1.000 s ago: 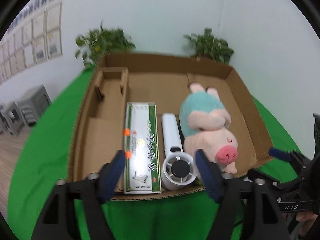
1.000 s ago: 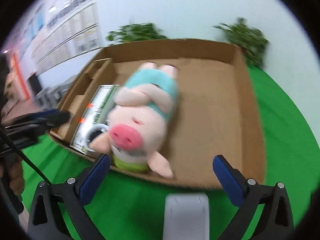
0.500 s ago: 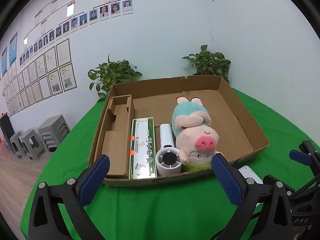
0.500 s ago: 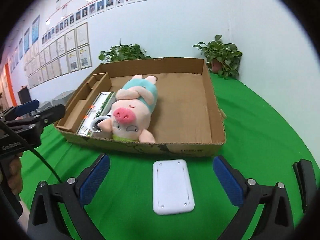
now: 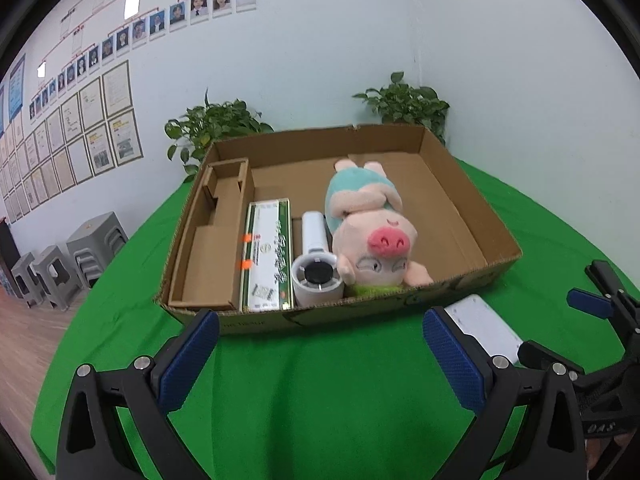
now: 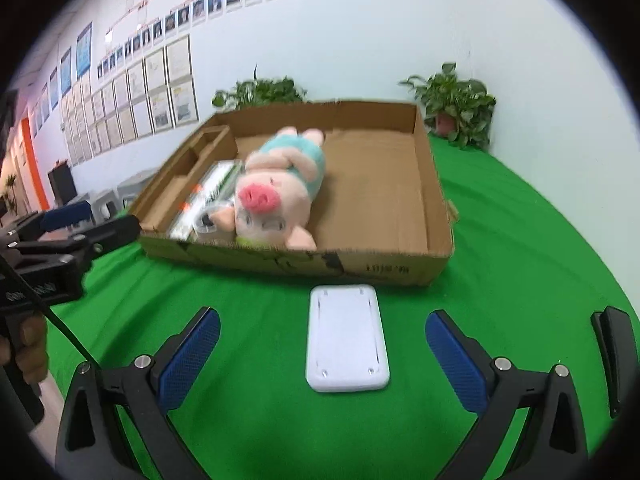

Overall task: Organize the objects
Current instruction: 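Open both grippers and withdraw them from the plush pig, then grasp the white plastic case with the left gripper while the right gripper grasps it too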

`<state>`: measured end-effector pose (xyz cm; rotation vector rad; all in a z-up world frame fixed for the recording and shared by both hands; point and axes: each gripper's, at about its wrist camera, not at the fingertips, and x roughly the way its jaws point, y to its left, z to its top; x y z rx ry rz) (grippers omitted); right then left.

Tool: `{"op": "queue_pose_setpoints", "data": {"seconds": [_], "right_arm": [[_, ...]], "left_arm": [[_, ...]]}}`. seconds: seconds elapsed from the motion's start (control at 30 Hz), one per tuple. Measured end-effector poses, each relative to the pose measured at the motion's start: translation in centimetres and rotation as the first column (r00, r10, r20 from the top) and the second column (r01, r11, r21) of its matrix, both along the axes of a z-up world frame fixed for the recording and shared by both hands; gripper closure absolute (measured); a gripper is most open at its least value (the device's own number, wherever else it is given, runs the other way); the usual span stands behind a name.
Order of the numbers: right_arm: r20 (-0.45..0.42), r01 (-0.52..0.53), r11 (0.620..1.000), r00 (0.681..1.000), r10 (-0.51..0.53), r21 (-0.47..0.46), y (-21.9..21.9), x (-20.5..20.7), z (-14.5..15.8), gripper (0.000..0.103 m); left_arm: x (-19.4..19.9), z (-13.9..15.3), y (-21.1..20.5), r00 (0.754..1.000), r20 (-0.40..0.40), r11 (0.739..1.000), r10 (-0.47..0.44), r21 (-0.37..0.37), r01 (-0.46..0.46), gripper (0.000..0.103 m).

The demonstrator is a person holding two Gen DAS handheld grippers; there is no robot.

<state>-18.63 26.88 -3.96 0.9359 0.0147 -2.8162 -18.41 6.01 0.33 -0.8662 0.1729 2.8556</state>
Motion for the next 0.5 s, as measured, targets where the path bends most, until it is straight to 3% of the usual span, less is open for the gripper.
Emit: {"op": "queue_pose_setpoints", "data": {"seconds": [0.13,0.27,0.33,0.37,0.5], "right_arm": [[0.136,-0.020,1.000,0.991,0.019,0.009,0.8,-1.8,-2.8,0.001],[0.190,-0.045,0.998,0.981,0.035,0.046,0.6,-2.9,-4.5,0.005],[0.212,-0.047,0.997,0.977,0.034,0.059,0.4,-3.5,-4.9,0.021],[0.224,-0.045,0.996,0.974,0.027,0.072,0.4,-3.8,-5.1,0.035],[0.231,-0.050,0.989,0.973,0.018,0.137,-0.5,-3.4,-5.8,0.037]], "left_arm": [[-0.3,-2.1,-0.4,0.994,0.096,0.999,-0.044,0.033,0.041,0.001],[-0.5,-3.9,-0.4,0.980,0.176,0.995,-0.091,0.061,0.081,0.001],[-0.6,-4.4,-0.3,0.977,0.192,0.994,-0.095,0.065,0.084,0.001],[-0.7,-4.6,-0.4,0.975,0.202,0.994,-0.098,0.070,0.085,0.001],[-1.2,-5.5,-0.3,0.962,0.245,0.990,-0.124,0.098,0.102,0.001]]}}
